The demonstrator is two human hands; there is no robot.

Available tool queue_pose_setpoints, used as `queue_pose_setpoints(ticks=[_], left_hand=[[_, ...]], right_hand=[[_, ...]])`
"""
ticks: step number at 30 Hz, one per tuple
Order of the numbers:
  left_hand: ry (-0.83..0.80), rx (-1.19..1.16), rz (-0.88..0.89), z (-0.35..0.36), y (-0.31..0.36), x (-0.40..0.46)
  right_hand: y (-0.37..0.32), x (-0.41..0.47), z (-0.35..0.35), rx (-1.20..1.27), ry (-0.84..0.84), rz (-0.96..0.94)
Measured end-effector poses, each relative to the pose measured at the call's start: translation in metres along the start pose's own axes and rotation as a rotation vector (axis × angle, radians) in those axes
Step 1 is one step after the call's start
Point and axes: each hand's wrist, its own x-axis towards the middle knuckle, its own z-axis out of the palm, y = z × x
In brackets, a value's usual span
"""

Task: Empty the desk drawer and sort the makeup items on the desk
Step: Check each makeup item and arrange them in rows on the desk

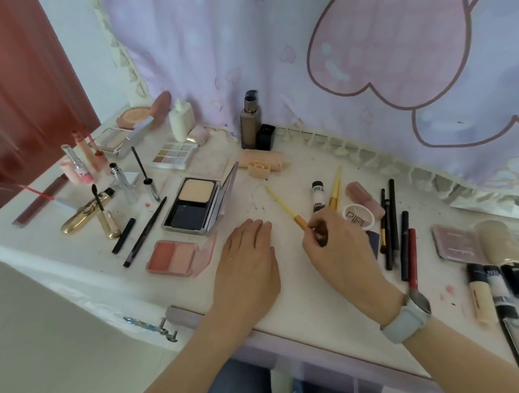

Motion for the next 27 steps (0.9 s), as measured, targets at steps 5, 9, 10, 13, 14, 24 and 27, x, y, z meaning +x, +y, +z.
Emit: queue_pose_setpoints(ticks=[5,9,10,13,14,24,27], left_hand=[[0.084,-0.100,-0.034,-0.011,0.000,-0.017],[0.139,-0.227,-0.036,-0.016,-0.002,-0.019],[0.119,-0.192,0.004,-0.016,-0.002,-0.019],[-0.004,0.000,0.112,-0.016,0.001,-0.018],[-0.033,0.024,0.101,-0.015,0.001,-0.017],[0.050,-0.071,-0.032,-0.013,0.000,-0.019],[0.050,-0.090,-0.045,-0.016,0.002,-0.020]], right_hand=[[-0.015,0.002,0.018,0.136,-0.132,0.108],[-0.023,0.006,0.015,0.298,-0.174,0.141],[-0.021,0.007,0.012,0.319,-0.153,0.145],[-0.009,0.019,0.003,0.117,0.028,0.089],[-0.003,0.024,0.000,-0.013,0.080,0.062],[0.011,0.058,0.016,-0.687,-0.077,-0.116],[0.006,0.054,0.010,-0.557,-0.018,-0.139]])
